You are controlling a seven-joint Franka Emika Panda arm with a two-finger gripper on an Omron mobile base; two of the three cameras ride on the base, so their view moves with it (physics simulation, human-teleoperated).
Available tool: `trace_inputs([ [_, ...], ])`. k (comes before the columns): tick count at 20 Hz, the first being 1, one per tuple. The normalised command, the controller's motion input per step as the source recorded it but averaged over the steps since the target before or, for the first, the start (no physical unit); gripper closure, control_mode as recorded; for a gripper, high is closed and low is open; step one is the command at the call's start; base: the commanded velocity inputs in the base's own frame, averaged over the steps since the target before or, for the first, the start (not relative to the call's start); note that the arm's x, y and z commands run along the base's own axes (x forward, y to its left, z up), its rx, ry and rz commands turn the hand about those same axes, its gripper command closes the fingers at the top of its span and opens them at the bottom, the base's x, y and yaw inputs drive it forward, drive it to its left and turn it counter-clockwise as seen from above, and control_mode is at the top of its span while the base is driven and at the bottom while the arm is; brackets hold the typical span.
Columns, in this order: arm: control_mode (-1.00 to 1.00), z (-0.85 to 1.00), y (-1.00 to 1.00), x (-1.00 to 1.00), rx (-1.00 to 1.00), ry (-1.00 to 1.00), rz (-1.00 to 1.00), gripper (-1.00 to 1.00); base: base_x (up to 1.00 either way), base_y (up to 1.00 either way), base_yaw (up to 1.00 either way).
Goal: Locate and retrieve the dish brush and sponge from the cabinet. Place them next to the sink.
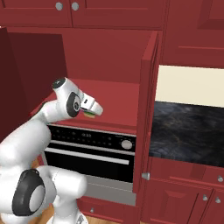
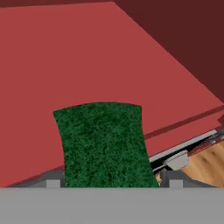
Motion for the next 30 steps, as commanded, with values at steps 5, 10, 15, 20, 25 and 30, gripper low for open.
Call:
trace_inputs([
  [5, -1.00, 0.15, 0.12, -0.77, 0.00, -0.01, -0.01, 1.00, 0.00, 0.00, 0.00],
  [10, -1.00, 0.27, 0.01, -0.96, 0.00, -0.01, -0.01, 1.00, 0.00, 0.00, 0.00],
  [15, -1.00, 0.29, 0.09, -1.00, -0.01, -0.01, 0.00, 1.00, 0.00, 0.00, 0.00],
  [20, -1.00, 0.26, 0.24, -1.00, -0.01, 0.01, 0.03, 1.00, 0.00, 0.00, 0.00],
  [25, -1.00, 0.32, 0.22, -0.97, -0.02, 0.01, 0.06, 1.00, 0.00, 0.00, 0.00],
  [30, -1.00, 0.07, 0.16, -0.53, -0.05, 0.11, 0.07, 1.00, 0.00, 0.00, 0.00],
])
